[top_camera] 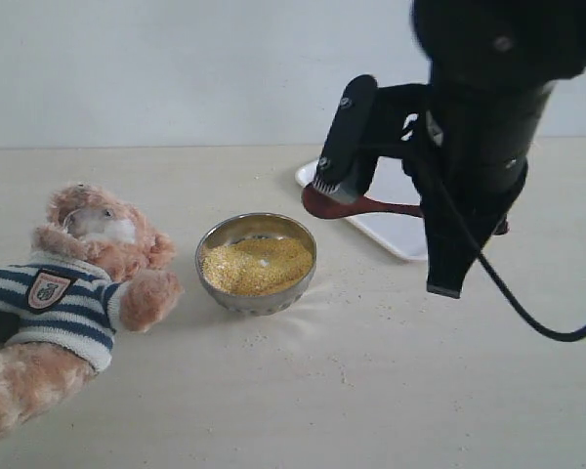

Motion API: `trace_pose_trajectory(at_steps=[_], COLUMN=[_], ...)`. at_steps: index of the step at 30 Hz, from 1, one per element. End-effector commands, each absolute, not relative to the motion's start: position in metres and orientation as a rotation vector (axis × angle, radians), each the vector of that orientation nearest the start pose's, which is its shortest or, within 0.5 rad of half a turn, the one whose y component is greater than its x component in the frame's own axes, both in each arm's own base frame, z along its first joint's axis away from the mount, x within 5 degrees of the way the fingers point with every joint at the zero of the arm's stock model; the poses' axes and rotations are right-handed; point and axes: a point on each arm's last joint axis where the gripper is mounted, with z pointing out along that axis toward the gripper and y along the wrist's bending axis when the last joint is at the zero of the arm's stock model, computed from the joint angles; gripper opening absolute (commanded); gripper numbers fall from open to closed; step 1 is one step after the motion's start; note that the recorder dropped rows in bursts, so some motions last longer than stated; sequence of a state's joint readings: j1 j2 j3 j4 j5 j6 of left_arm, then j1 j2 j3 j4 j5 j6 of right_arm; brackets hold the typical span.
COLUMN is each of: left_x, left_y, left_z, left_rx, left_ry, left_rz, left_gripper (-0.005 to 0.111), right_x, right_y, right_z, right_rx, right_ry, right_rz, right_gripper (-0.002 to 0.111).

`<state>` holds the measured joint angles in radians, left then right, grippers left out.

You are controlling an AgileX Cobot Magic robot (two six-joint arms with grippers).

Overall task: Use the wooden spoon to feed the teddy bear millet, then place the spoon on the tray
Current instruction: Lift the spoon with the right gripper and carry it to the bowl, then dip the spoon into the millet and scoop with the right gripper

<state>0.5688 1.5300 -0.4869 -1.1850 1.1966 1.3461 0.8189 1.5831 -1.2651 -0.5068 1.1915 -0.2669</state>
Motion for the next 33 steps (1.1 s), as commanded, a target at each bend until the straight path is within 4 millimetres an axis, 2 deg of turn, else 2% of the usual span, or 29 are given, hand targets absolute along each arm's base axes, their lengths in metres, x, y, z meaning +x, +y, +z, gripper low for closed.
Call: trace_pose_trajectory(at_steps=[1,5,12,18,26,33], left_x=[0.195,0.195,0.195,0.195,0.195,0.195], left_y=[0.031,0.031,0.031,0.031,0.031,0.031], left_z=[0.172,0.172,0.172,0.172,0.172,0.172], left_rx=[-0.042,-0.042,-0.042,-0.042,-0.042,-0.042], left_ry=[2.367,2.367,2.367,2.367,2.367,2.367], left_rz=[-1.257,-1.257,-1.257,-1.257,-1.257,-1.257], left_gripper=[0.007,0.007,0.007,0.007,0.007,0.007], right_x=[0.246,0.256,0.277,0.288,0.291,0.292], right_y=[0.227,0.25,0.273,0.279,0.285,0.286], right_z=[0.275,0.264,0.245,0.236,0.211,0.201], right_rx=[-1.71,-1.718,-1.742,-1.759,-1.836,-1.867], right_ry=[2.188,2.133,2.082,2.02,2.027,2.025], right_rz=[-0.784,-0.84,-0.951,-1.041,-1.077,-1.092], right_gripper=[0.011,0.011,0.011,0.011,0.011,0.011])
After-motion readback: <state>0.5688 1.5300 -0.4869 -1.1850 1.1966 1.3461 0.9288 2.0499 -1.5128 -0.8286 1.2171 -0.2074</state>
